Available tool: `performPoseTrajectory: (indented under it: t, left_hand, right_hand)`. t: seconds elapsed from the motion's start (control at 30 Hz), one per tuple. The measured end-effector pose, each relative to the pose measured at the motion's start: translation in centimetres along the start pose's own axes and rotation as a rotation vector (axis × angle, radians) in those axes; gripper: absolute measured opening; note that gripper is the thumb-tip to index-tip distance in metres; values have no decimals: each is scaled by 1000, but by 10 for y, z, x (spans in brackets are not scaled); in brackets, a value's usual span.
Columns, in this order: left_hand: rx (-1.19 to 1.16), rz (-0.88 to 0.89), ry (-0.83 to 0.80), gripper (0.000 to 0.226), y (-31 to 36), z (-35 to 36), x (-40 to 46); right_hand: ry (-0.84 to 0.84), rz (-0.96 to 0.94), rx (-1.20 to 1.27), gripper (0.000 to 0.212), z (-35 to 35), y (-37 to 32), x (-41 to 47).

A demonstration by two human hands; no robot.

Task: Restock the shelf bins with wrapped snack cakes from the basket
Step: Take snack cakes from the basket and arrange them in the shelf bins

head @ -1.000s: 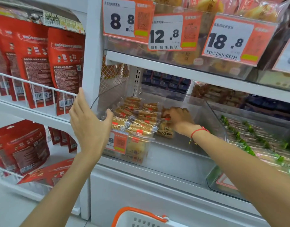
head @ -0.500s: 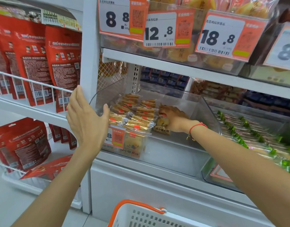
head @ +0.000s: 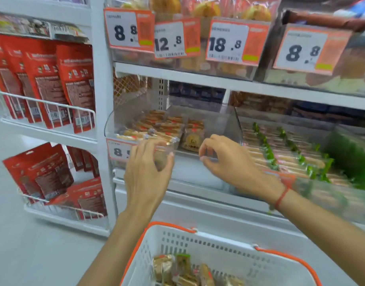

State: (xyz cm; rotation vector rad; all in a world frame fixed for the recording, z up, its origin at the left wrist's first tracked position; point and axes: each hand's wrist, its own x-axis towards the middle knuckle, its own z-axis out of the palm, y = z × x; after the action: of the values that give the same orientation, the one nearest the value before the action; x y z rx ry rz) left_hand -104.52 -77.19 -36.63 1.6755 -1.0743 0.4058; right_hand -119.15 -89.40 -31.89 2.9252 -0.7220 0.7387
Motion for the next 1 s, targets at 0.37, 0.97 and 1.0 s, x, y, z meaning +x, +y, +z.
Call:
performPoseTrajectory:
  t: [0.37,0.97,1.0]
  left_hand:
    - [440,-226,-1176,24,-31,19,-126]
    - [579,-67,-1629,60,-108,39,-275]
    - [566,-91,-1621,59,-107,41,-275]
  right_hand:
    - [-778,197,-3,34,111,5,-164]
    - [-1475,324,575,53,233,-65,-294]
    - [-1446,334,583,51,235,-64,-295]
